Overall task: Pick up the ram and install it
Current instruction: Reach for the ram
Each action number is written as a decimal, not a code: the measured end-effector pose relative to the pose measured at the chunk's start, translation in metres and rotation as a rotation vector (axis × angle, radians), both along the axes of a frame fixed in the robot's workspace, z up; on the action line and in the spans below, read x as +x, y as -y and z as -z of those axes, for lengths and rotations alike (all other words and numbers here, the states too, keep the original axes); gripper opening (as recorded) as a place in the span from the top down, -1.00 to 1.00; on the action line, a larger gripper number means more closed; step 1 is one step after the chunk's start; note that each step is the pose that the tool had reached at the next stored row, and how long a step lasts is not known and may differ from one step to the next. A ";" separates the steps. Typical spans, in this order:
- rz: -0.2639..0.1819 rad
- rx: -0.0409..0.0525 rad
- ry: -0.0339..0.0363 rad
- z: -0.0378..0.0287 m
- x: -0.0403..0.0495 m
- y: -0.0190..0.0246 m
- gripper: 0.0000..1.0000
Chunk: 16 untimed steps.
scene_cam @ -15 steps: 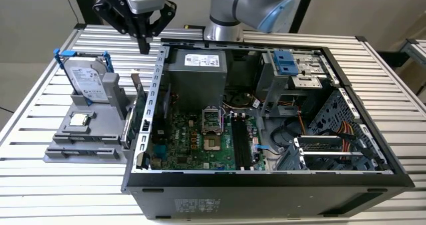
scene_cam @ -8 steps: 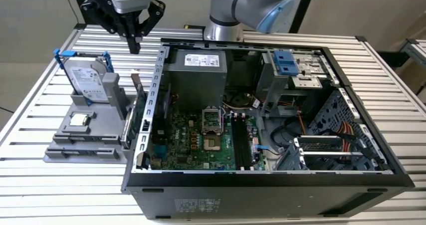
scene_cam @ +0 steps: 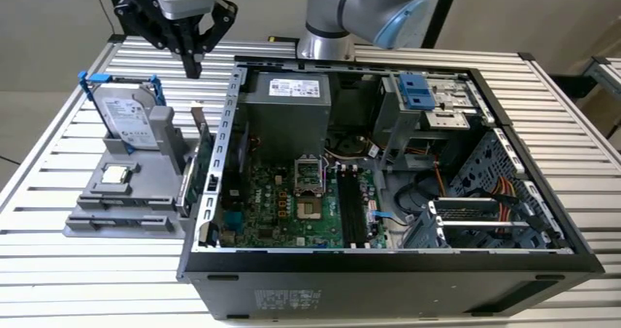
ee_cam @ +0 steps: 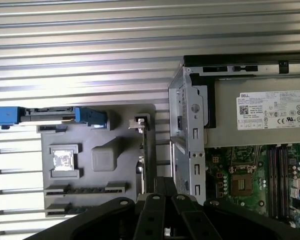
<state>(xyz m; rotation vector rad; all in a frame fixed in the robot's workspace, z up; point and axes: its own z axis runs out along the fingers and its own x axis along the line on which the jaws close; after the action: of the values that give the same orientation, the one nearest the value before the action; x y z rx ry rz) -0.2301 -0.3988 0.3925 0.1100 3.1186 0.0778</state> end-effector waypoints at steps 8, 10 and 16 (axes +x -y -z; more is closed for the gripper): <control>0.000 -0.0002 0.0014 0.0001 -0.0110 0.0000 1.00; 0.000 -0.0002 0.0013 0.0001 -0.0133 0.0000 1.00; 0.000 -0.0006 0.0013 0.0002 -0.0208 0.0000 1.00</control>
<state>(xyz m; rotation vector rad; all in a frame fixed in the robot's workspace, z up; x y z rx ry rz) -0.2509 -0.3988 0.3924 0.1099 3.1173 0.0769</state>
